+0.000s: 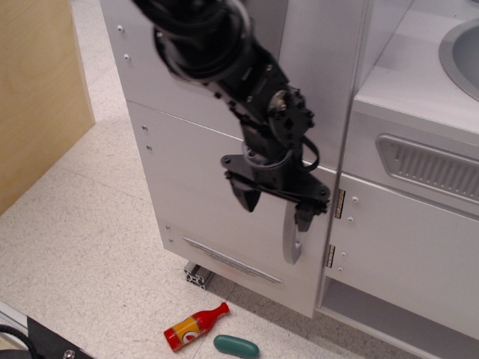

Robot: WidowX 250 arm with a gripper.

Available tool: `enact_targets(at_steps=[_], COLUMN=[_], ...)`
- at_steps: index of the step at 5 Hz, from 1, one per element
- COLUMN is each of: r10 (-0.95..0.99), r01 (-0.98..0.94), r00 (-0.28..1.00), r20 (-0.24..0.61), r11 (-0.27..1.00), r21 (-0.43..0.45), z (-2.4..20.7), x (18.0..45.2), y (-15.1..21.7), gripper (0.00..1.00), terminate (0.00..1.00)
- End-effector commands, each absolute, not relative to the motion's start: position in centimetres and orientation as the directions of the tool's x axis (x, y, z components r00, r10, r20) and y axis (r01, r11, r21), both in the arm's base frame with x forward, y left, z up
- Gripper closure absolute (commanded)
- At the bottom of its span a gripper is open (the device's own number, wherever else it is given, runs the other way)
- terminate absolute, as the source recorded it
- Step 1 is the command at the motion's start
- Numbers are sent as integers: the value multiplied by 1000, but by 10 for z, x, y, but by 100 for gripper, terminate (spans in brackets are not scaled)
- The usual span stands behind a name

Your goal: Open low fridge

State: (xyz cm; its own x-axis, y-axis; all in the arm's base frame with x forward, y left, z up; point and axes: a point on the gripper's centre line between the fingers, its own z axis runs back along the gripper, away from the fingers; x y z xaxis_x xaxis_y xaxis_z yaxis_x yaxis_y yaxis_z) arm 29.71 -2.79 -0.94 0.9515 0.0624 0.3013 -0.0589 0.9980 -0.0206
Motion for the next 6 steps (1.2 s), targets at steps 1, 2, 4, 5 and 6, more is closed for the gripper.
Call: enact_targets(at_steps=[1,2,4,5,6], r10=[55,29,34,-10,-62], r01=[-54,-23,-31,12,64], r00=[935,937,938,949,953], r20=[351,349,344,314,296], r11=[998,1000,999,1000,998], r21=[-12,-21,-14,-6,4], z=[-10,-14,-16,-16,-13], x=[321,322,312,286,260], y=[-33,-32,-32,-33,-30], gripper=[0,100,100,100,100], terminate=[0,0,0,0,0])
